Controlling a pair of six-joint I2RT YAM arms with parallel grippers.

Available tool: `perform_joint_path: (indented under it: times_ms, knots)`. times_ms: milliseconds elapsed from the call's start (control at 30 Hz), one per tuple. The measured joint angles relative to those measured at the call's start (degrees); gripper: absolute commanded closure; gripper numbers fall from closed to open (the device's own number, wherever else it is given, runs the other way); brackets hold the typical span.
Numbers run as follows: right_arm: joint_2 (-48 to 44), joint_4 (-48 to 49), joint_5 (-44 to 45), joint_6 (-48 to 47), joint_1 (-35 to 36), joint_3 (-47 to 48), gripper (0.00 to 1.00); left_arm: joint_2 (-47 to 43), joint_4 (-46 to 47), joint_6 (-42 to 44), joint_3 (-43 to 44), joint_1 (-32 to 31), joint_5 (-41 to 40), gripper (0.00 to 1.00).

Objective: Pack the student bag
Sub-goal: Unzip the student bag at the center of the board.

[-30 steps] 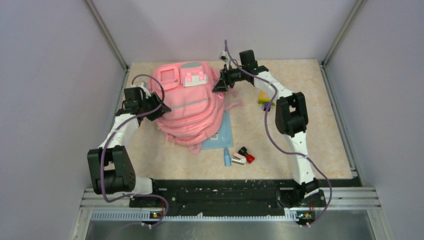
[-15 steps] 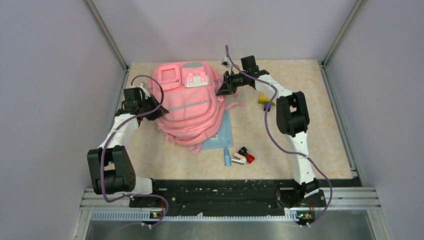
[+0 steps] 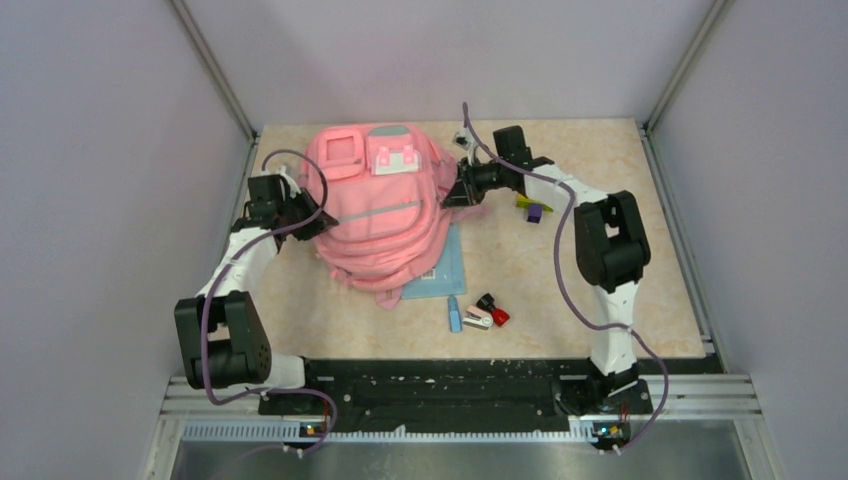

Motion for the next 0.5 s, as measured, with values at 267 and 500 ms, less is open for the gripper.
perform_joint_path:
  times_ms: [267, 500]
  knots:
    - [-7.96, 7.1, 2.64, 6.84, 2.12, -13.73, 1.0, 0.0, 1.05, -1.14, -0.48, -0.13, 1.07, 1.0]
    - [-12.22, 12.41, 7.19, 13.68, 6.8, -21.99, 1.0, -0.09, 1.68, -1.53, -1.05, -0.13, 0.94, 1.0]
